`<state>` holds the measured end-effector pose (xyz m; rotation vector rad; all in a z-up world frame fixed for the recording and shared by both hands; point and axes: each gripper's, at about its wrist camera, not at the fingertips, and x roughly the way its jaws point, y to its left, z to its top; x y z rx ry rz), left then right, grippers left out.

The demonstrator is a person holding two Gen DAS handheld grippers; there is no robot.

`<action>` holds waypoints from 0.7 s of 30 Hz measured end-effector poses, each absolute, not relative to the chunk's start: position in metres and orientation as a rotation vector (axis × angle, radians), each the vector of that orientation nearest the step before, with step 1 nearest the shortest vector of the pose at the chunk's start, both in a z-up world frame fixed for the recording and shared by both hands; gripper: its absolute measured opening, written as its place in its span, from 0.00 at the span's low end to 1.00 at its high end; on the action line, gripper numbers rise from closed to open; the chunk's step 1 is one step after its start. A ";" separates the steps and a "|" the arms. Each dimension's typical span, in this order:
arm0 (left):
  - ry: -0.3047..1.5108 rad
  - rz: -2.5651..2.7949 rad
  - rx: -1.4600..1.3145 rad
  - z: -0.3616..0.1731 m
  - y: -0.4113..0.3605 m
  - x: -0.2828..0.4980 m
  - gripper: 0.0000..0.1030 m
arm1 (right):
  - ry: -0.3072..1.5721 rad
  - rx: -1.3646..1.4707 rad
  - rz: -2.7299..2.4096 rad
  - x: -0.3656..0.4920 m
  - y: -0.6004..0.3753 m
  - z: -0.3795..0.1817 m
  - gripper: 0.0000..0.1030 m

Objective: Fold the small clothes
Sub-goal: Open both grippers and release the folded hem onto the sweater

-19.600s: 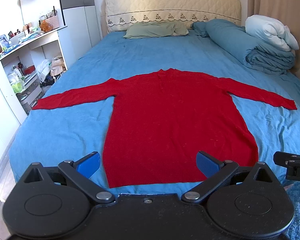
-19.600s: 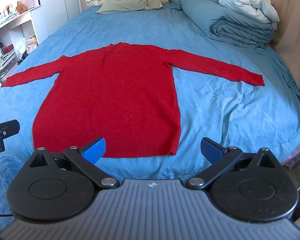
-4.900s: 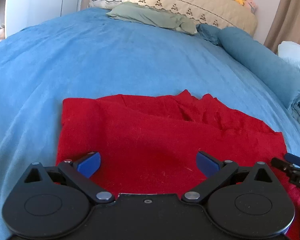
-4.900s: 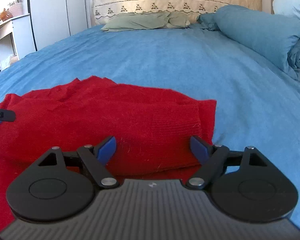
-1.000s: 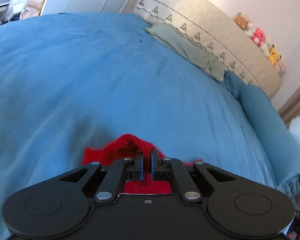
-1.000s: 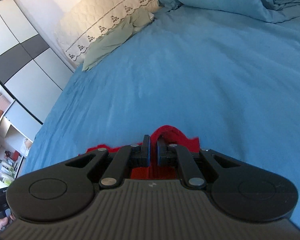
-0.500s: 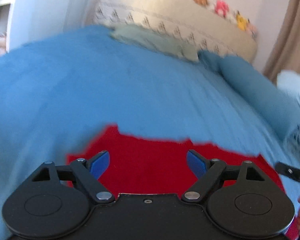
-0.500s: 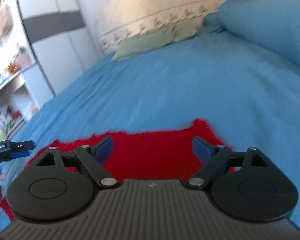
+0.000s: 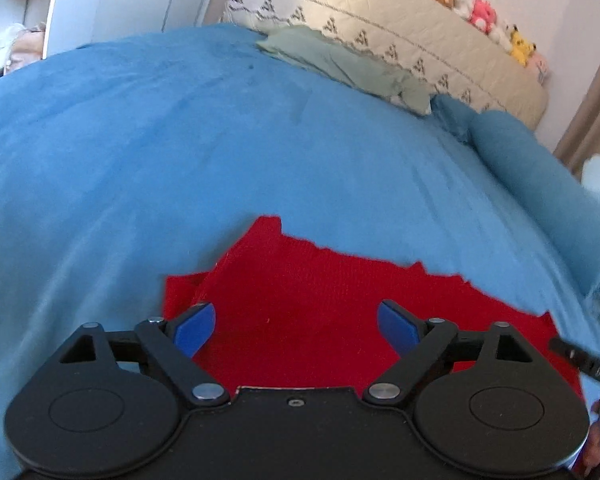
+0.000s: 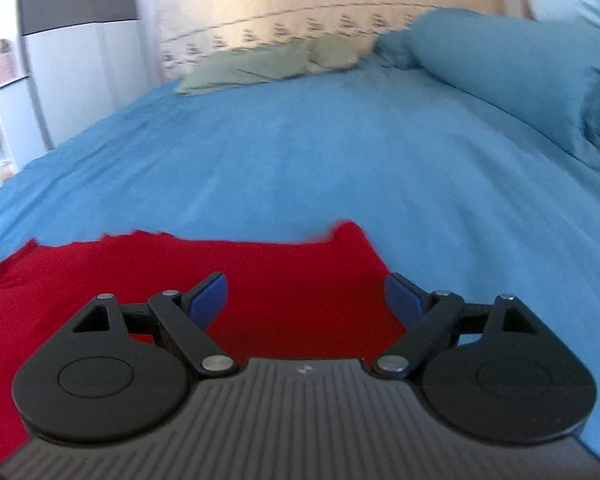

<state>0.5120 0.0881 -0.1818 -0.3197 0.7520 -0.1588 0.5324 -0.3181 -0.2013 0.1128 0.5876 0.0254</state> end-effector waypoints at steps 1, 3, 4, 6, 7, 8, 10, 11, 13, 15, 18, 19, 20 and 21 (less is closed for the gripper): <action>0.759 -0.160 -0.313 -0.183 0.088 0.512 0.89 | 0.601 0.109 0.040 0.537 -0.315 -0.201 0.99; 0.767 -0.160 -0.300 -0.186 0.089 0.515 0.89 | 0.660 0.113 -0.006 0.549 -0.313 -0.205 0.99; 0.772 -0.159 -0.294 -0.186 0.088 0.515 0.89 | 0.699 0.125 -0.040 0.555 -0.316 -0.210 0.99; 0.782 -0.152 -0.280 -0.182 0.087 0.513 0.89 | 0.695 0.169 -0.053 0.554 -0.324 -0.212 0.97; 0.780 -0.148 -0.277 -0.178 0.087 0.511 0.89 | 0.665 0.188 -0.053 0.547 -0.326 -0.207 0.97; 0.771 -0.146 -0.271 -0.172 0.087 0.506 0.89 | 0.636 0.198 -0.051 0.538 -0.327 -0.199 0.97; 0.728 -0.154 -0.243 -0.158 0.084 0.494 0.89 | 0.576 0.211 -0.030 0.515 -0.331 -0.181 0.98; 0.700 -0.158 -0.221 -0.149 0.081 0.486 0.89 | 0.552 0.222 -0.006 0.502 -0.334 -0.171 0.99; 0.643 -0.160 -0.163 -0.128 0.072 0.462 0.94 | 0.533 0.220 0.028 0.477 -0.336 -0.152 0.99; 0.601 -0.154 -0.113 -0.108 0.060 0.440 1.00 | 0.518 0.193 0.040 0.453 -0.337 -0.132 1.00; 0.557 -0.176 -0.051 -0.082 0.041 0.411 1.00 | 0.515 0.154 0.035 0.413 -0.341 -0.097 1.00; 0.555 -0.186 -0.052 -0.077 0.037 0.403 1.00 | 0.509 0.139 0.028 0.399 -0.340 -0.087 1.00; 0.565 -0.208 -0.064 -0.076 0.033 0.397 1.00 | 0.507 0.123 0.028 0.385 -0.340 -0.078 1.00; 0.593 -0.240 -0.086 -0.077 0.028 0.391 1.00 | 0.514 0.117 0.027 0.373 -0.339 -0.073 1.00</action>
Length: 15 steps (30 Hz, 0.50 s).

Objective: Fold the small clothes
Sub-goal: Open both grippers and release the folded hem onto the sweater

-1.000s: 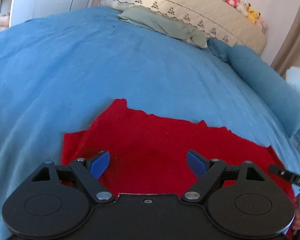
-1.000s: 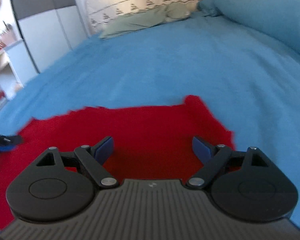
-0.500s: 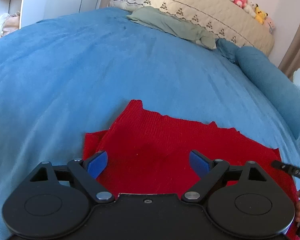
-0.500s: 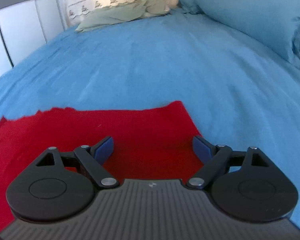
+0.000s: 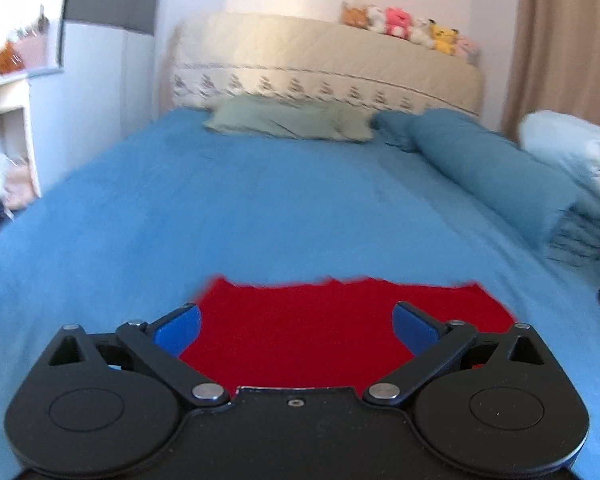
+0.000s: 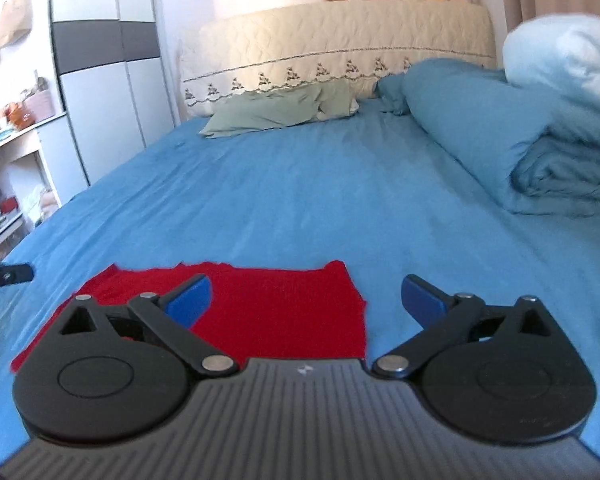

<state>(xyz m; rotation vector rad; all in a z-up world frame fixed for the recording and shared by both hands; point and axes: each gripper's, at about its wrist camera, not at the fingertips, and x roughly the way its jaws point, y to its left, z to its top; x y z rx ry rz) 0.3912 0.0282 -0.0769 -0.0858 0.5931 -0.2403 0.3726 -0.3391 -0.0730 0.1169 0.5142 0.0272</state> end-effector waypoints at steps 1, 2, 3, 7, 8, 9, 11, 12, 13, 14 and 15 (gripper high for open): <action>0.629 -0.262 -0.105 -0.081 0.024 0.389 1.00 | 0.536 0.123 0.016 0.359 -0.338 -0.073 1.00; 0.661 -0.277 -0.123 -0.086 0.019 0.386 1.00 | 0.566 0.136 0.003 0.350 -0.339 -0.074 1.00; 0.682 -0.292 -0.140 -0.093 0.013 0.383 1.00 | 0.593 0.152 -0.008 0.340 -0.339 -0.079 1.00; 0.753 -0.269 -0.152 -0.119 -0.007 0.378 1.00 | 0.691 0.249 -0.077 0.305 -0.341 -0.129 1.00; 0.760 -0.273 -0.153 -0.124 -0.011 0.377 1.00 | 0.703 0.287 -0.091 0.299 -0.341 -0.143 1.00; 0.764 -0.276 -0.152 -0.129 -0.015 0.375 1.00 | 0.705 0.323 -0.091 0.294 -0.341 -0.156 1.00; 0.776 -0.272 -0.138 -0.137 -0.022 0.376 1.00 | 0.701 0.393 -0.082 0.288 -0.343 -0.175 1.00; 0.783 -0.270 -0.132 -0.139 -0.023 0.377 1.00 | 0.697 0.414 -0.077 0.288 -0.342 -0.183 1.00; 0.788 -0.272 -0.131 -0.142 -0.025 0.376 1.00 | 0.699 0.425 -0.074 0.289 -0.341 -0.190 1.00; 0.791 -0.278 -0.132 -0.143 -0.027 0.379 1.00 | 0.702 0.439 -0.068 0.291 -0.340 -0.196 1.00; 0.789 -0.281 -0.134 -0.145 -0.026 0.379 1.00 | 0.699 0.453 -0.061 0.295 -0.339 -0.202 1.00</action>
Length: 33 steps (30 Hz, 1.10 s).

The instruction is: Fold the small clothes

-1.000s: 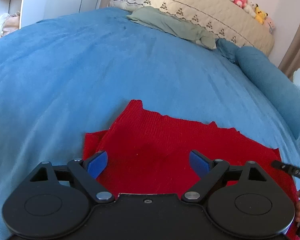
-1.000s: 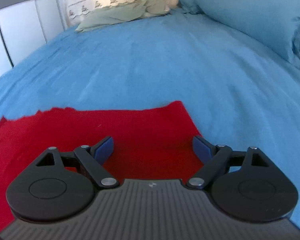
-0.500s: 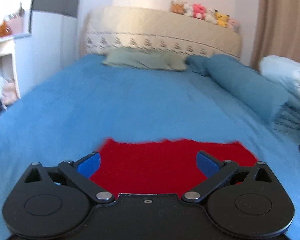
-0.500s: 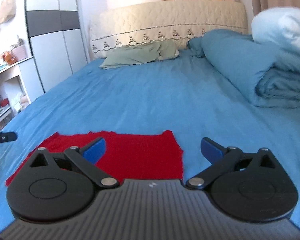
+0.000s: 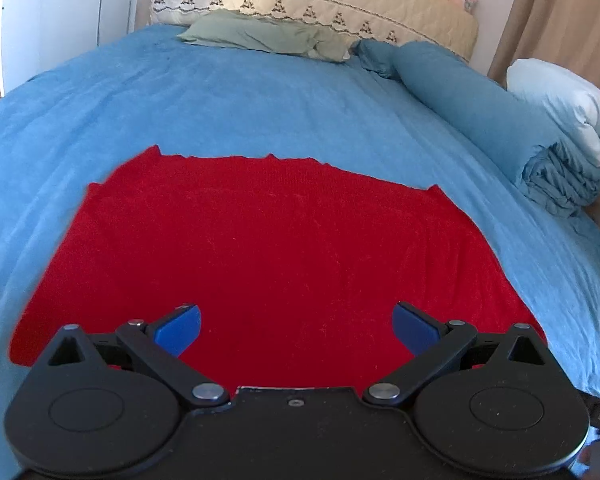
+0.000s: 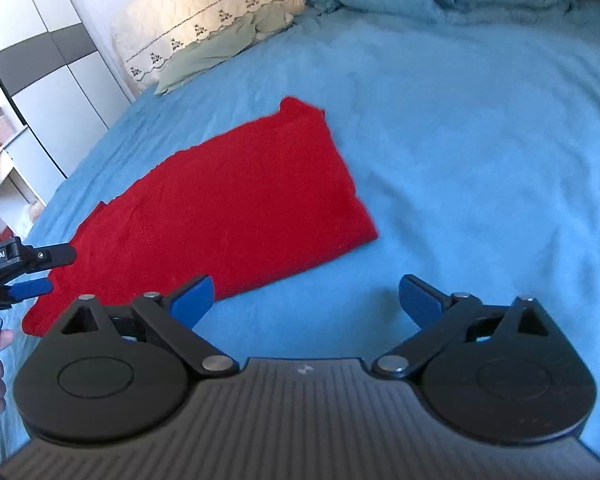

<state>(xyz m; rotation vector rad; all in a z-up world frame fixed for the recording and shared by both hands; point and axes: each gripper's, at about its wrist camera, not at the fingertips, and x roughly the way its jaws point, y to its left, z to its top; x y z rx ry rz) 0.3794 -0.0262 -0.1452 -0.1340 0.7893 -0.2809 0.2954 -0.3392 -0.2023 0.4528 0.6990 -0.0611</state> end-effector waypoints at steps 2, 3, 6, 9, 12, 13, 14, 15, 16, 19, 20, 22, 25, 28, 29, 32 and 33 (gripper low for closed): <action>0.788 -0.279 -0.136 -0.146 -0.026 0.383 1.00 | 0.675 0.471 -0.071 0.302 -0.339 -0.210 1.00; 0.790 -0.276 -0.139 -0.149 -0.026 0.386 1.00 | 0.656 0.478 -0.080 0.305 -0.339 -0.214 1.00; 0.792 -0.276 -0.150 -0.154 -0.027 0.395 1.00 | 0.602 0.533 -0.084 0.315 -0.345 -0.218 0.95; 0.796 -0.274 -0.151 -0.159 -0.027 0.401 1.00 | 0.584 0.588 -0.075 0.332 -0.353 -0.220 0.84; 0.803 -0.278 -0.157 -0.164 -0.027 0.406 1.00 | 0.584 0.633 -0.092 0.350 -0.358 -0.225 0.77; 0.805 -0.277 -0.157 -0.166 -0.028 0.407 1.00 | 0.578 0.647 -0.100 0.353 -0.360 -0.227 0.76; 0.806 -0.273 -0.155 -0.168 -0.029 0.409 1.00 | 0.573 0.659 -0.106 0.355 -0.362 -0.228 0.73; 0.805 -0.262 -0.152 -0.170 -0.029 0.409 1.00 | 0.571 0.668 -0.114 0.357 -0.363 -0.229 0.71; 0.804 -0.253 -0.149 -0.171 -0.030 0.410 1.00 | 0.569 0.672 -0.125 0.357 -0.363 -0.228 0.68; 0.817 -0.222 -0.121 -0.178 -0.032 0.416 1.00 | 0.587 0.644 -0.162 0.357 -0.361 -0.226 0.37; 0.826 -0.207 -0.107 -0.181 -0.034 0.418 1.00 | 0.596 0.642 -0.161 0.357 -0.361 -0.225 0.28; 0.839 -0.178 -0.079 -0.188 -0.037 0.422 0.99 | 0.605 0.642 -0.161 0.358 -0.359 -0.221 0.23; 0.856 -0.148 0.000 -0.197 -0.046 0.428 1.00 | 0.601 0.584 -0.163 0.362 -0.348 -0.203 0.21; 0.866 -0.141 0.097 -0.201 -0.056 0.431 1.00 | 0.590 0.547 -0.156 0.371 -0.333 -0.177 0.21; 0.877 -0.146 0.112 -0.201 -0.057 0.433 1.00 | 0.587 0.539 -0.148 0.375 -0.326 -0.168 0.21; 0.914 -0.190 0.087 -0.192 -0.043 0.439 1.00 | 0.568 0.510 -0.094 0.395 -0.296 -0.136 0.21; 0.910 -0.193 0.075 -0.186 -0.035 0.438 0.97 | 0.560 0.495 -0.067 0.402 -0.283 -0.125 0.21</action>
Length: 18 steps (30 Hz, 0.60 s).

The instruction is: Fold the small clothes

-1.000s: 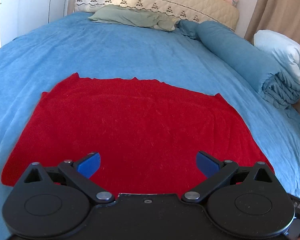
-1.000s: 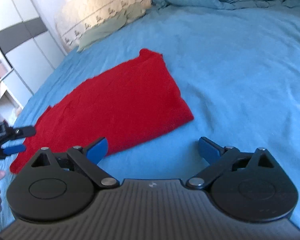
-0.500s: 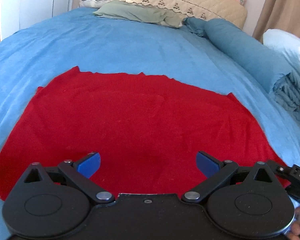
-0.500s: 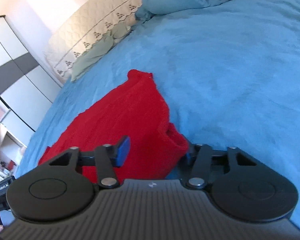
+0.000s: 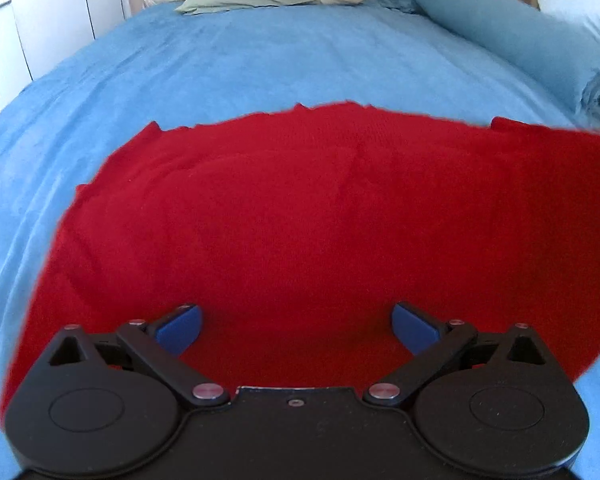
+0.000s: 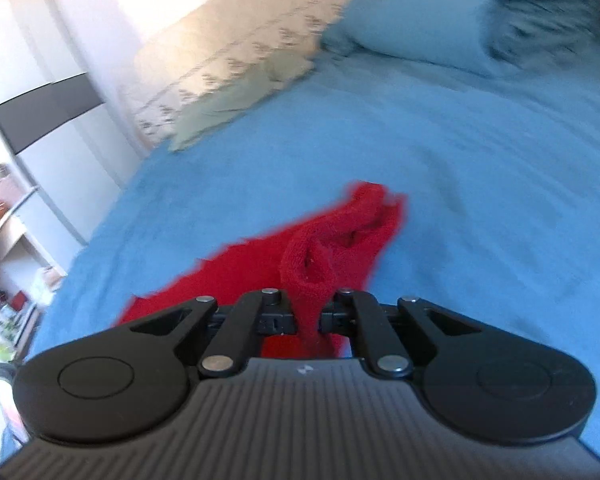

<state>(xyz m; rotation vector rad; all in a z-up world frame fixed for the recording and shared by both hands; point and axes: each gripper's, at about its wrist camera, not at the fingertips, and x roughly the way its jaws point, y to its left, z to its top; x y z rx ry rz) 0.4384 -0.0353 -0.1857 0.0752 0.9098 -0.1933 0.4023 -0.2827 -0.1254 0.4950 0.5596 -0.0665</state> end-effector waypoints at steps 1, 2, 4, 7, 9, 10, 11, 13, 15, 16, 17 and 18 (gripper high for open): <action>0.895 -0.189 0.065 -0.177 -0.022 0.436 0.97 | 0.553 0.475 -0.034 0.411 -0.267 -0.114 0.21; 0.880 -0.182 0.059 -0.169 -0.007 0.433 0.97 | 0.542 0.452 0.004 0.420 -0.249 -0.103 0.21; 0.877 -0.168 0.060 -0.156 0.021 0.428 0.97 | 0.516 0.409 0.106 0.435 -0.208 -0.084 0.21; 0.881 -0.131 0.108 -0.144 0.067 0.413 0.97 | 0.488 0.295 0.294 0.443 -0.141 -0.071 0.20; 0.892 -0.128 0.140 -0.145 0.091 0.401 0.97 | 0.500 0.187 0.459 0.442 -0.091 -0.083 0.20; 0.909 -0.124 0.156 -0.150 0.102 0.396 0.97 | 0.534 0.136 0.514 0.444 -0.070 -0.097 0.20; 0.922 -0.117 0.166 -0.155 0.111 0.392 0.97 | 0.570 0.096 0.536 0.445 -0.053 -0.112 0.20; 0.945 -0.105 0.181 -0.168 0.126 0.385 0.97 | 0.645 0.029 0.529 0.450 -0.027 -0.147 0.20; 0.965 -0.101 0.175 -0.180 0.138 0.378 0.97 | 0.703 0.024 0.514 0.454 -0.016 -0.175 0.20; 0.966 -0.103 0.167 -0.183 0.142 0.374 0.97 | 0.709 0.042 0.522 0.454 -0.015 -0.181 0.20; 0.963 -0.108 0.161 -0.185 0.144 0.372 0.97 | 0.705 0.045 0.525 0.454 -0.014 -0.183 0.20; 0.953 -0.113 0.157 -0.186 0.146 0.368 0.97 | 0.696 0.038 0.530 0.452 -0.013 -0.182 0.21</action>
